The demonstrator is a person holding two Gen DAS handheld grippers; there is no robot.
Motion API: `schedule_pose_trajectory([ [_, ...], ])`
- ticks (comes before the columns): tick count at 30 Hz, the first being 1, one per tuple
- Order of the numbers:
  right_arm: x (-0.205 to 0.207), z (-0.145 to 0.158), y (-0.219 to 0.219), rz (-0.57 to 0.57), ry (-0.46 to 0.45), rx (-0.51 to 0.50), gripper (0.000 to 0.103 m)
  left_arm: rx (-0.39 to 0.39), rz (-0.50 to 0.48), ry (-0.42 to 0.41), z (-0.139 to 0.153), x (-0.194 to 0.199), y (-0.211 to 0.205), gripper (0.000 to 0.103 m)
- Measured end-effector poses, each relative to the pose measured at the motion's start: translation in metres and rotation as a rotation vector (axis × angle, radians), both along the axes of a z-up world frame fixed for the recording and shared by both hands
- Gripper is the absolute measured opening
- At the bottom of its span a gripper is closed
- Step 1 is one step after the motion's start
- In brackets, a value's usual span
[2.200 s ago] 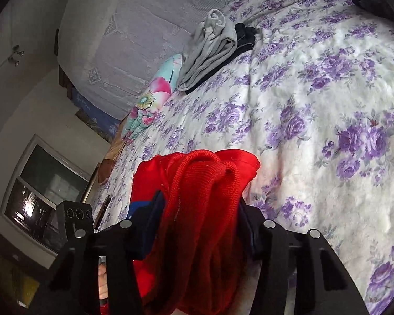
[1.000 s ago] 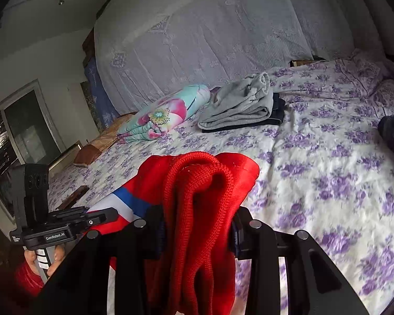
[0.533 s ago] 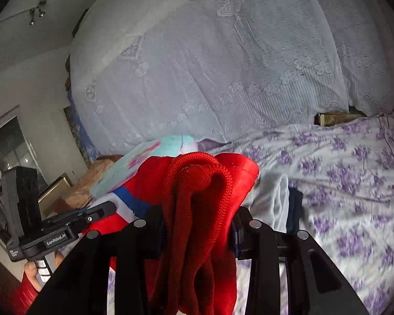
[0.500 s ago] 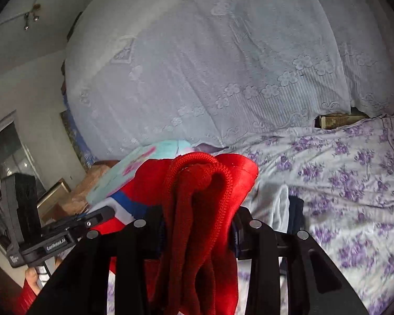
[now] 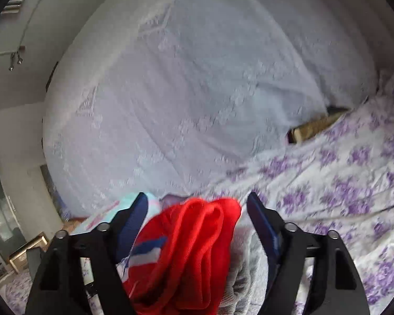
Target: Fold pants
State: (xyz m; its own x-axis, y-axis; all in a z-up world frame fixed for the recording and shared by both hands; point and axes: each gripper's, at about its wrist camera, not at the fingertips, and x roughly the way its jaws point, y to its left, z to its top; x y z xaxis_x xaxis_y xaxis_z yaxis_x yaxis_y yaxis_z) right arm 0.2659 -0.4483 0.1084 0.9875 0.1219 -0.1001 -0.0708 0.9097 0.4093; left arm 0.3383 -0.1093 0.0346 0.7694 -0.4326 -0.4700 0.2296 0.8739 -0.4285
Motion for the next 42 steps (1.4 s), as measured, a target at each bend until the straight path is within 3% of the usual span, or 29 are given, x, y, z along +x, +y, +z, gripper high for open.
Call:
schedule_pose_trajectory([
  [2,0.002,0.005,0.004,-0.077,0.039,-0.076,0.100,-0.004,0.015,-0.009,0.001,-0.001,0.001,0.083],
  [4,0.026,-0.011,0.009,-0.134,0.225,-0.172,0.100,0.047,0.022,0.017,-0.005,0.003,-0.005,0.085],
  [5,0.036,-0.026,0.005,-0.137,0.289,-0.170,0.100,0.090,0.012,0.043,-0.012,0.006,-0.011,0.085],
  [8,0.036,-0.046,-0.018,-0.083,0.288,0.047,0.100,0.150,0.004,0.041,-0.020,0.002,-0.022,0.088],
  [9,0.029,-0.042,-0.018,-0.087,0.278,0.050,0.100,0.174,0.019,0.018,-0.016,-0.003,-0.023,0.089],
  [12,0.005,-0.023,-0.004,-0.179,0.123,-0.076,0.100,0.208,0.022,-0.043,-0.007,-0.015,-0.025,0.093],
  [13,0.005,-0.023,0.004,-0.194,0.137,-0.129,0.100,0.216,0.031,-0.054,-0.006,-0.019,-0.026,0.096],
  [15,0.029,-0.037,0.012,-0.183,0.304,-0.215,0.100,0.247,0.036,-0.067,-0.005,-0.032,-0.029,0.097],
  [16,0.027,-0.045,0.007,-0.165,0.312,-0.176,0.099,0.271,0.041,-0.070,-0.006,-0.040,-0.030,0.097],
  [18,-0.005,-0.046,-0.003,-0.257,0.264,-0.052,0.099,0.315,0.058,-0.089,-0.006,-0.061,-0.032,0.097],
  [20,-0.042,-0.029,0.001,-0.282,0.189,-0.034,0.099,0.349,0.075,-0.117,-0.005,-0.087,-0.029,0.098],
  [24,-0.111,-0.030,0.034,-0.331,0.119,-0.186,0.099,0.366,0.097,-0.132,-0.001,-0.139,-0.020,0.098],
  [29,-0.173,-0.056,0.095,-0.283,0.206,-0.415,0.099,0.331,0.111,-0.119,0.005,-0.200,-0.006,0.098],
  [32,-0.219,-0.047,0.129,-0.319,0.171,-0.523,0.099,0.335,0.128,-0.159,0.015,-0.231,-0.001,0.098],
  [36,-0.246,-0.048,0.140,-0.330,0.133,-0.529,0.099,0.349,0.106,-0.176,0.019,-0.250,0.000,0.098],
  [42,-0.232,-0.052,0.126,-0.283,0.228,-0.453,0.099,0.406,0.073,-0.145,0.011,-0.241,-0.006,0.098],
])
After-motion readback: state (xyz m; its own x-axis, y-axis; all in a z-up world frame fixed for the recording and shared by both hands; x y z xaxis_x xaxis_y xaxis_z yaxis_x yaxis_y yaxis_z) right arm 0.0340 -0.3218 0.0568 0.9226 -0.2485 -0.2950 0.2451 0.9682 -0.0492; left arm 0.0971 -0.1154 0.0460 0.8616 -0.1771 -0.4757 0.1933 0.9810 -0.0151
